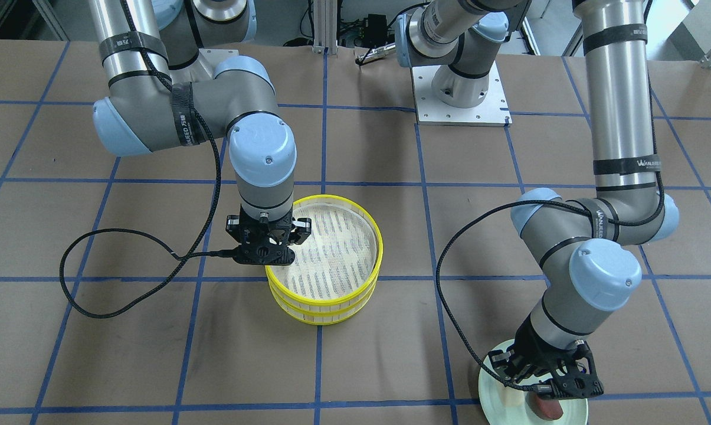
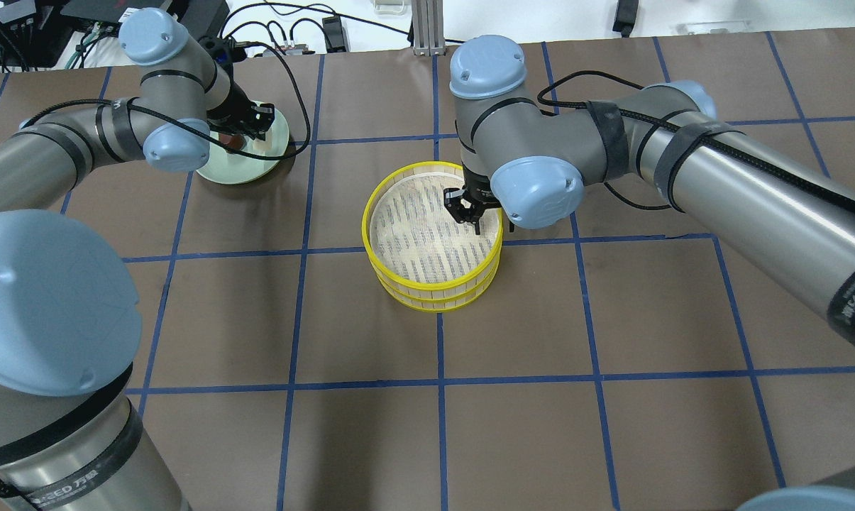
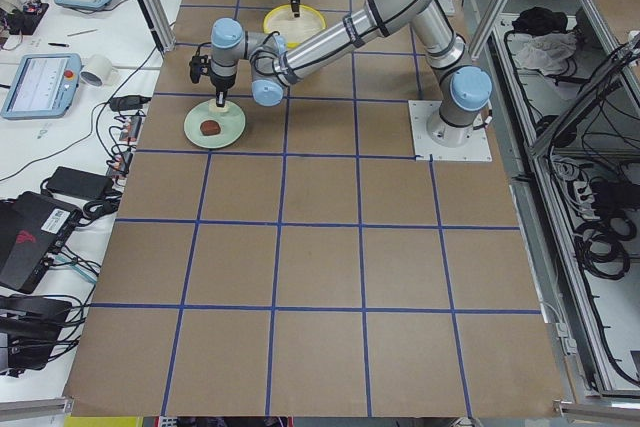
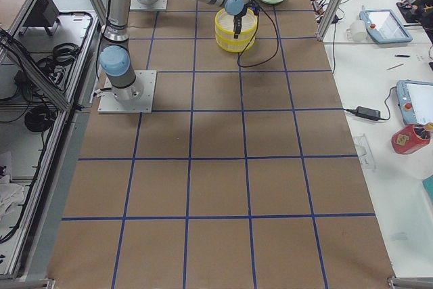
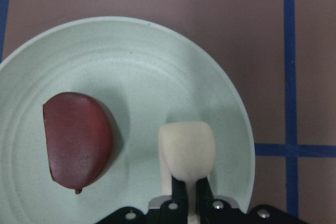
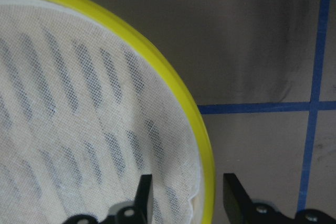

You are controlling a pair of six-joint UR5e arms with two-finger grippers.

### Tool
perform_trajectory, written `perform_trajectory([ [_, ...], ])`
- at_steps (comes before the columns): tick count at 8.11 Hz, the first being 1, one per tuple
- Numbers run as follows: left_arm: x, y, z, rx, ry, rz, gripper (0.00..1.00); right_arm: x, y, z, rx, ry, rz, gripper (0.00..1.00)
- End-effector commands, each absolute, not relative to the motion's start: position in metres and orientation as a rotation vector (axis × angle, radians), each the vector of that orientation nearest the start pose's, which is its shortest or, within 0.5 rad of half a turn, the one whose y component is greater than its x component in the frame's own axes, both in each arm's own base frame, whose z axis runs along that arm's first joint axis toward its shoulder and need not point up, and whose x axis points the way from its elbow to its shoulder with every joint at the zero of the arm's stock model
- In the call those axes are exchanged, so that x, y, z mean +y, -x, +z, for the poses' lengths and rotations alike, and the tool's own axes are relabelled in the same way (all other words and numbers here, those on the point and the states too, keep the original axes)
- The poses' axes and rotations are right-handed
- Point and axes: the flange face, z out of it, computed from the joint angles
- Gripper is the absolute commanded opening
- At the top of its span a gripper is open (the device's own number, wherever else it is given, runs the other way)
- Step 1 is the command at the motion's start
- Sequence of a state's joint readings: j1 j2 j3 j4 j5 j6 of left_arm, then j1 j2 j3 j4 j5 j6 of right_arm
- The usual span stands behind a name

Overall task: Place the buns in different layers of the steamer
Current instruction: 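Lift the white bun with the left gripper while the right lifts the top tier off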

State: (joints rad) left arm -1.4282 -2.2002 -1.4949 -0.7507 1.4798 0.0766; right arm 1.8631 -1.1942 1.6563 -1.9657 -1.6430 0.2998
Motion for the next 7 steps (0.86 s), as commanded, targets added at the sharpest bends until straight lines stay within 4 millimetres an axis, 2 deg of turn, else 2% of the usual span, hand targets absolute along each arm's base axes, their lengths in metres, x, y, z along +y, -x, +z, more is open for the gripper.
perform_trajectory([
  [1, -0.692, 0.047, 0.302, 3.193, 0.085, -0.369, 0.0, -0.536, -0.293, 0.281, 3.23, -0.008, 0.075, 0.31],
  [2, -0.682, 0.051, 0.324, 3.193, 0.084, -0.359, 0.0, -0.536, -0.293, 0.281, 3.23, 0.002, 0.076, 0.1],
  [3, -0.673, 0.056, 0.338, 3.199, 0.078, -0.334, 0.0, -0.536, -0.292, 0.281, 3.233, 0.004, 0.074, 0.0],
  [5, -0.656, 0.089, 0.365, 3.212, 0.046, -0.321, 0.0, -0.536, -0.29, 0.29, 3.238, 0.006, 0.049, 0.0],
  [6, -0.646, 0.115, 0.368, 3.223, 0.086, -0.305, 0.0, -0.535, -0.285, 0.305, 3.234, -0.007, 0.014, 0.0],
  [7, -0.636, 0.138, 0.372, 3.232, 0.115, -0.305, 0.0, -0.532, -0.263, 0.334, 3.228, -0.05, -0.004, 0.0],
])
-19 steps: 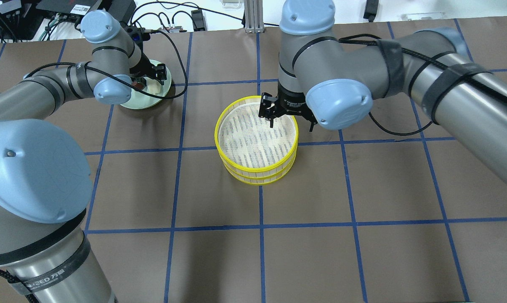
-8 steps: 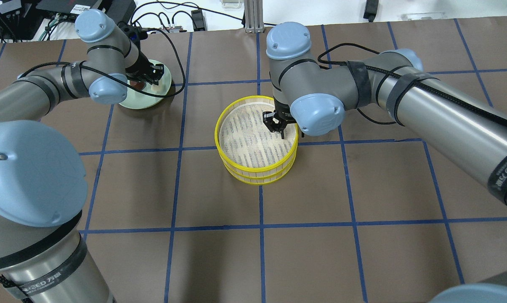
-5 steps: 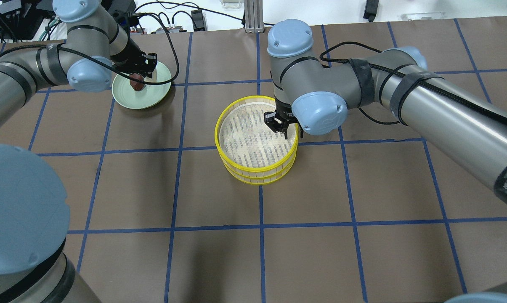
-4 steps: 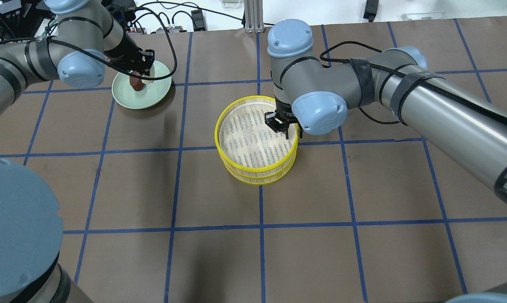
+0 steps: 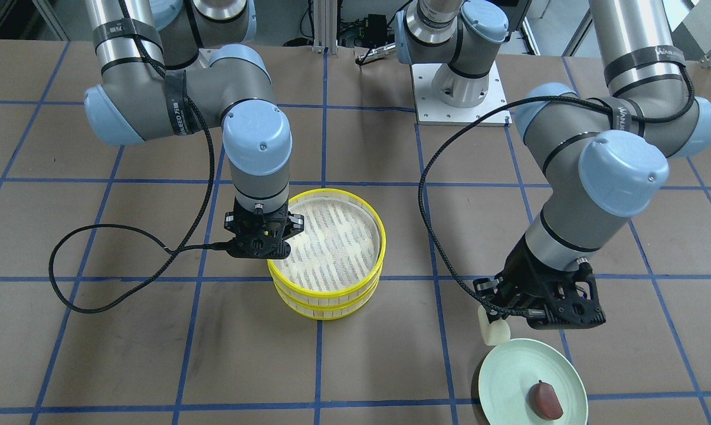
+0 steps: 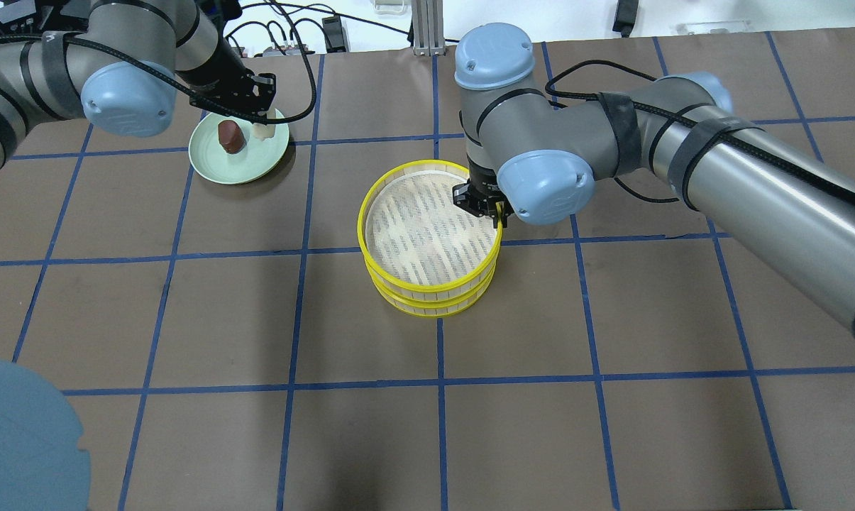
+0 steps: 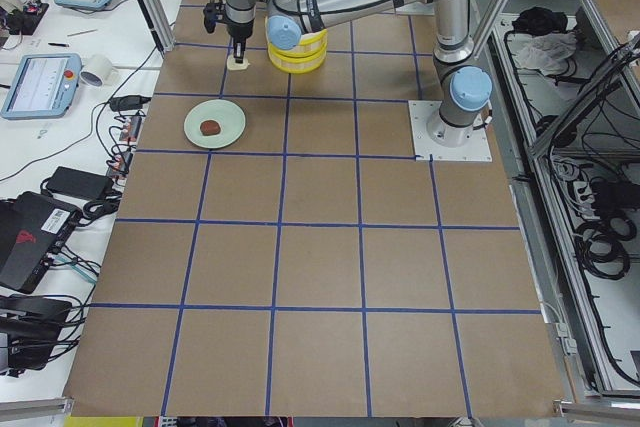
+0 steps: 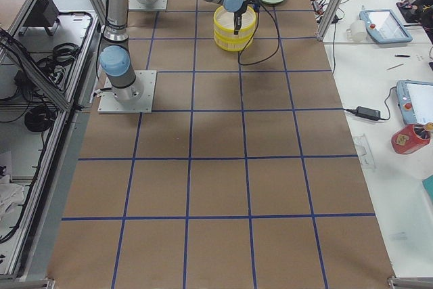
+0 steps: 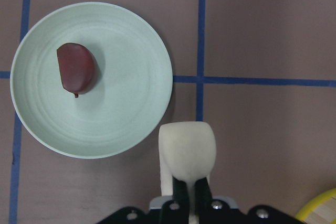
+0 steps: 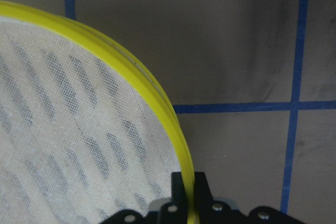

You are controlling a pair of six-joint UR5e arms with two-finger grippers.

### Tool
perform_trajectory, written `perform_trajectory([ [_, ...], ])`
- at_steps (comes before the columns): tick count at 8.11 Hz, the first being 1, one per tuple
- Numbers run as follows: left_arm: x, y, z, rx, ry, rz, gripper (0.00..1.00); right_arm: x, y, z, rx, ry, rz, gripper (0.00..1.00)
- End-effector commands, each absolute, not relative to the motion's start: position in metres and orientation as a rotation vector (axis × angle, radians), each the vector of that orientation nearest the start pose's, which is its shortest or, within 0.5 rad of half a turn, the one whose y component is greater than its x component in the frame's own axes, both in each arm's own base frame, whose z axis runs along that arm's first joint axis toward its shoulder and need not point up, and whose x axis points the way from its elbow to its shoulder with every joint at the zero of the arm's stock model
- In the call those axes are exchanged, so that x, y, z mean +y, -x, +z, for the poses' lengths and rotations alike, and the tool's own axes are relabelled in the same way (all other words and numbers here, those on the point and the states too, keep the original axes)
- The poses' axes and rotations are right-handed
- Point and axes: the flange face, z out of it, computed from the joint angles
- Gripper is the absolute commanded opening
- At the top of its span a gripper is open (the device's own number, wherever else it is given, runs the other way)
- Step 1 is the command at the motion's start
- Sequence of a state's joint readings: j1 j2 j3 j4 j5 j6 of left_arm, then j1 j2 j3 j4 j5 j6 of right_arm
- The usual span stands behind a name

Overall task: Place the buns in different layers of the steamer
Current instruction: 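Lift the white bun with the left gripper while the right lifts the top tier off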

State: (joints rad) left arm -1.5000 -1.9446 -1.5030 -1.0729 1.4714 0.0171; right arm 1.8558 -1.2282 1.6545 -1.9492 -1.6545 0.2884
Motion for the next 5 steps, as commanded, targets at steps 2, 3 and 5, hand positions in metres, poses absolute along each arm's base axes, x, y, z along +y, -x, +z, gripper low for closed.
perform_trajectory([
  [2, -0.623, 0.152, 0.37, 3.239, 0.124, -0.287, 0.0, -0.515, -0.219, 0.397, 3.215, -0.032, -0.022, 0.0],
  [3, -0.614, 0.152, 0.371, 3.236, 0.125, -0.279, 0.0, -0.51, -0.192, 0.413, 3.217, 0.02, 0.002, 0.0],
  [5, -0.595, 0.185, 0.357, 3.253, 0.164, -0.23, 0.0, -0.514, -0.127, 0.435, 3.205, 0.01, -0.007, 0.0],
])
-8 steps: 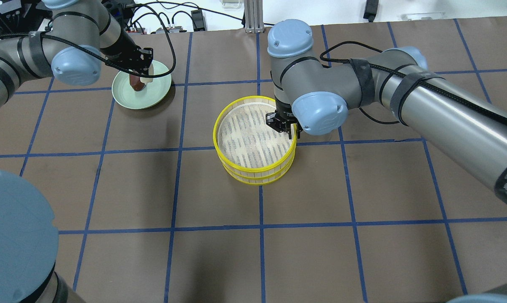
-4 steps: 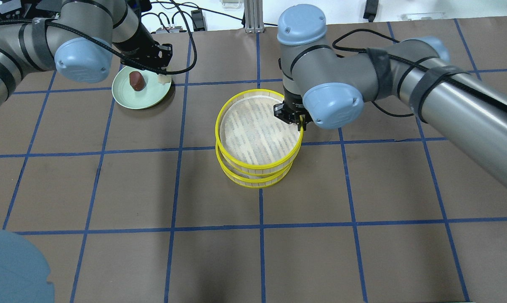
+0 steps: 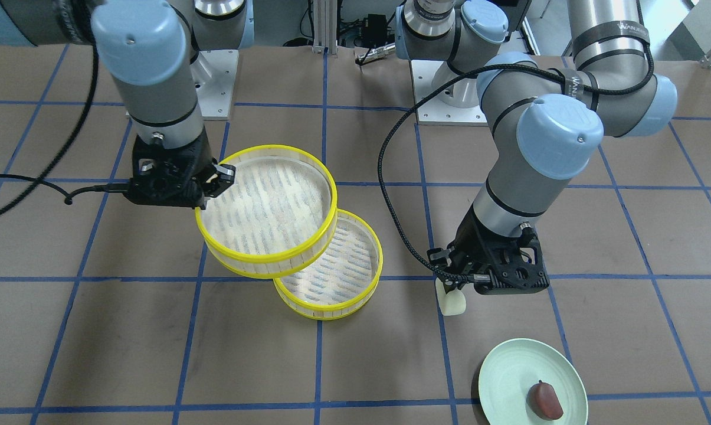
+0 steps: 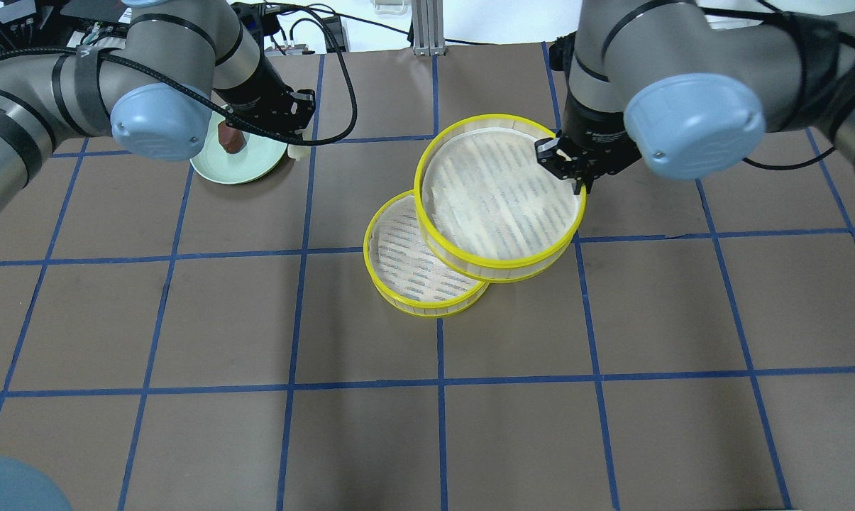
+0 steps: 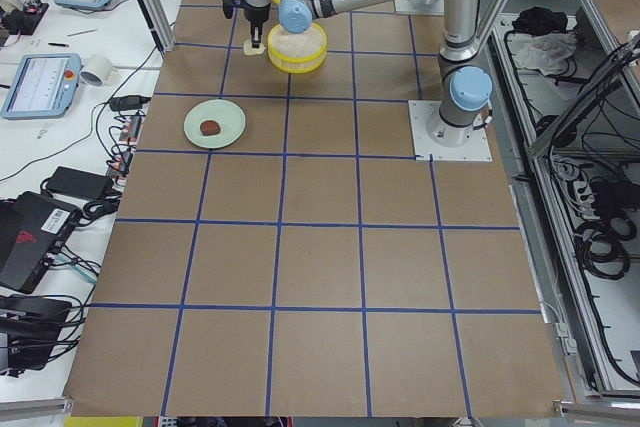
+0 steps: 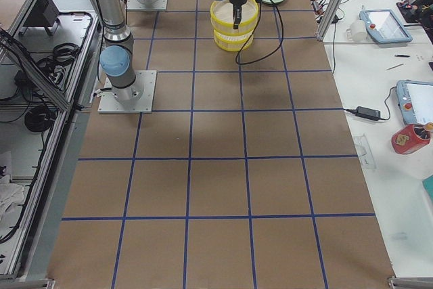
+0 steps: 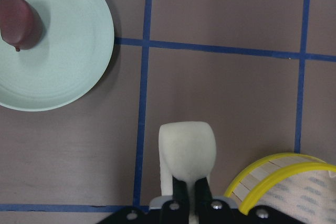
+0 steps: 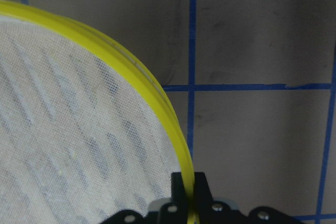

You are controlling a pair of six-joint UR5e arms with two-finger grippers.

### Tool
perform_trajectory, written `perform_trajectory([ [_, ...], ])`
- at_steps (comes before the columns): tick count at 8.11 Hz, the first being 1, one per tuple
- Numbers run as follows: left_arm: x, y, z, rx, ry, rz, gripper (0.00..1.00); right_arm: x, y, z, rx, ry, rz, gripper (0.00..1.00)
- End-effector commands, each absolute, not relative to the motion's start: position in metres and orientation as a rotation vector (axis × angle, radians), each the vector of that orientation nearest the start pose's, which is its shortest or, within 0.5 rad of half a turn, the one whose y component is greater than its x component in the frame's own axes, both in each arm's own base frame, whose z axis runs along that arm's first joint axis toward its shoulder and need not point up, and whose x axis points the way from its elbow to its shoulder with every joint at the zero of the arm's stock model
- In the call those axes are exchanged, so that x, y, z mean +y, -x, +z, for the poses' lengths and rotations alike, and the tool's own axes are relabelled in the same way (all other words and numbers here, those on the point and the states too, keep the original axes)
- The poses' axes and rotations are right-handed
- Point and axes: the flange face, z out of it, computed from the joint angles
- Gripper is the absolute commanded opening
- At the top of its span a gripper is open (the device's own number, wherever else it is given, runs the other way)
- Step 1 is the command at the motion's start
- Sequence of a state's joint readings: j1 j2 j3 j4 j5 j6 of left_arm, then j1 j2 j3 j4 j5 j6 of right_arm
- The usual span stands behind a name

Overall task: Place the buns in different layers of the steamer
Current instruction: 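Carry the white bun over the bottom tier while the right sets the top tier down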

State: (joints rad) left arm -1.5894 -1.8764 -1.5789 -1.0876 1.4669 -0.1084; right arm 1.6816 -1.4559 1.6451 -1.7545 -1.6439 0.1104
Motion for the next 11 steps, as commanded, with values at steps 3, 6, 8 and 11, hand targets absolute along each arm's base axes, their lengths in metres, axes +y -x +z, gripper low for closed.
perform_trajectory([
  [3, -0.558, 0.28, 0.345, 3.27, 0.297, -0.156, 0.0, -0.511, -0.067, 0.449, 3.204, 0.013, 0.034, 0.0],
  [6, -0.528, 0.32, 0.306, 3.332, 0.228, 0.009, 0.0, -0.507, -0.068, 0.445, 3.205, 0.01, 0.091, 0.0],
  [8, -0.534, 0.324, 0.272, 3.32, 0.229, 0.058, 0.0, -0.506, -0.067, 0.445, 3.201, 0.01, 0.093, 0.0],
  [11, -0.538, 0.325, 0.255, 3.314, 0.232, 0.087, 0.89, -0.506, -0.068, 0.444, 3.197, 0.0, 0.095, 0.0],
])
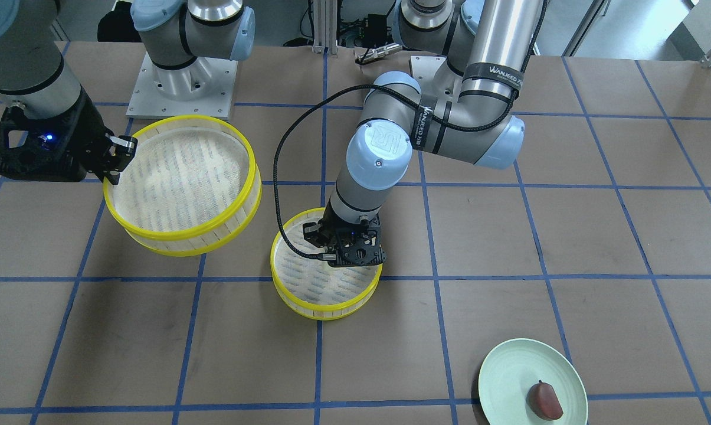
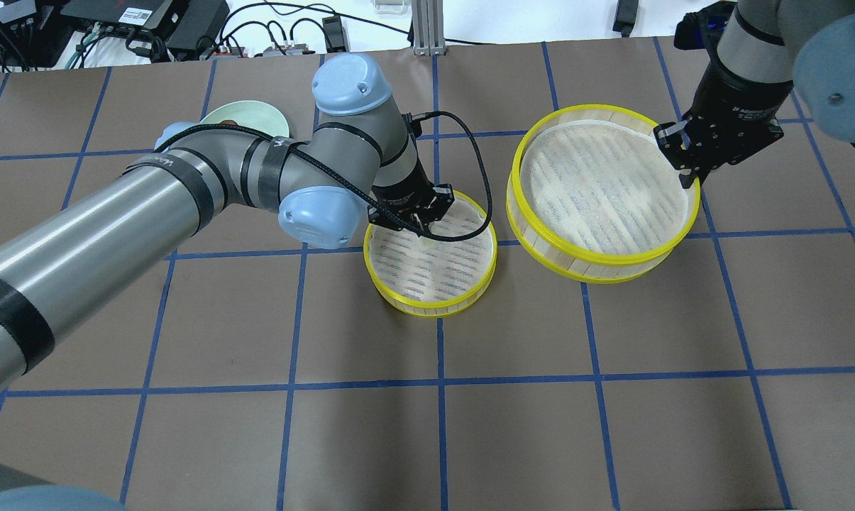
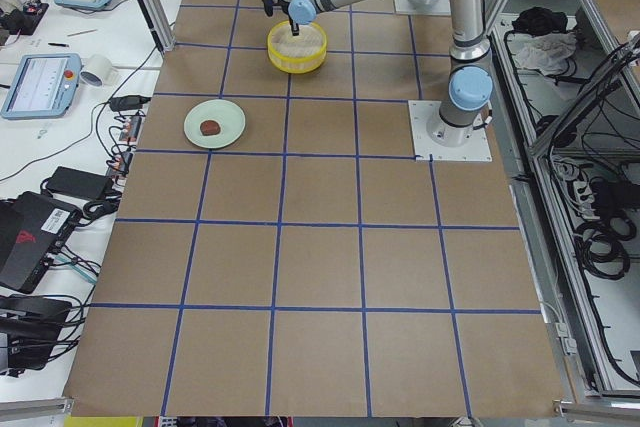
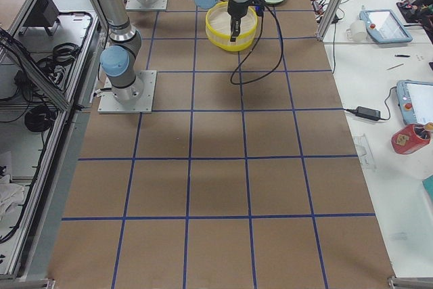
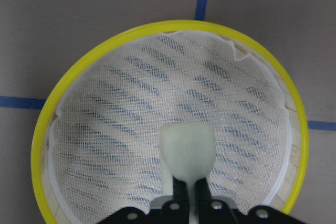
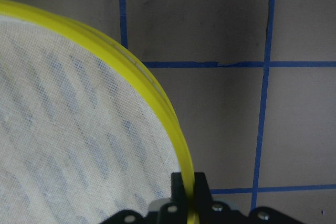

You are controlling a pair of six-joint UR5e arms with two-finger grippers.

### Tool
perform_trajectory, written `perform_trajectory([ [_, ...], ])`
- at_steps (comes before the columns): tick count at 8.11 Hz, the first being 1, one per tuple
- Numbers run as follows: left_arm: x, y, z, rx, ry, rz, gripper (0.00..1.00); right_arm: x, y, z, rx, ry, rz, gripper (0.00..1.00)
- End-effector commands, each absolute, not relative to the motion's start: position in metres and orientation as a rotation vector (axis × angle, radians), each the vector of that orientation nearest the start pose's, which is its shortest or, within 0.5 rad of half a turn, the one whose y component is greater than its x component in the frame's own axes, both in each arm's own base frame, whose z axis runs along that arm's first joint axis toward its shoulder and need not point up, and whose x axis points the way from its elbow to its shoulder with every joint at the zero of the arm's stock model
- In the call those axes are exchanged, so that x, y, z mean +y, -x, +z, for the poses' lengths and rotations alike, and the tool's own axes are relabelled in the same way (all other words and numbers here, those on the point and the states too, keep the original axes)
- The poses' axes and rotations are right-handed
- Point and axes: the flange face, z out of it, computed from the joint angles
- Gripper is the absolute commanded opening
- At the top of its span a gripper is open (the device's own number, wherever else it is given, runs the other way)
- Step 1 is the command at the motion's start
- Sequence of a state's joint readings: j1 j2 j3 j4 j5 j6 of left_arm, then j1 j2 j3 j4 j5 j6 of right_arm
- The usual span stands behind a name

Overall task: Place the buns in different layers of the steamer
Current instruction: 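Lower the white bun into the bottom tier and open the left gripper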

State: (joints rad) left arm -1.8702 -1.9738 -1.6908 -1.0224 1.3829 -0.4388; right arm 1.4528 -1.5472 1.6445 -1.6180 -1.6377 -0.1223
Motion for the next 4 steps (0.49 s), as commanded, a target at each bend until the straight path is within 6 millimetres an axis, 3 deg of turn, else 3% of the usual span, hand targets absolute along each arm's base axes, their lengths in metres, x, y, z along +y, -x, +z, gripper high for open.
perform_trajectory([
  [1, -0.5377, 0.3247, 0.2552, 3.312, 0.234, 0.089, 1.0, -0.5062, -0.068, 0.4446, 3.195, -0.002, 0.092, 0.0],
  [4, -0.5385, 0.3243, 0.2631, 3.313, 0.21, 0.064, 1.0, -0.5058, -0.0688, 0.4455, 3.196, -0.007, 0.087, 0.0],
])
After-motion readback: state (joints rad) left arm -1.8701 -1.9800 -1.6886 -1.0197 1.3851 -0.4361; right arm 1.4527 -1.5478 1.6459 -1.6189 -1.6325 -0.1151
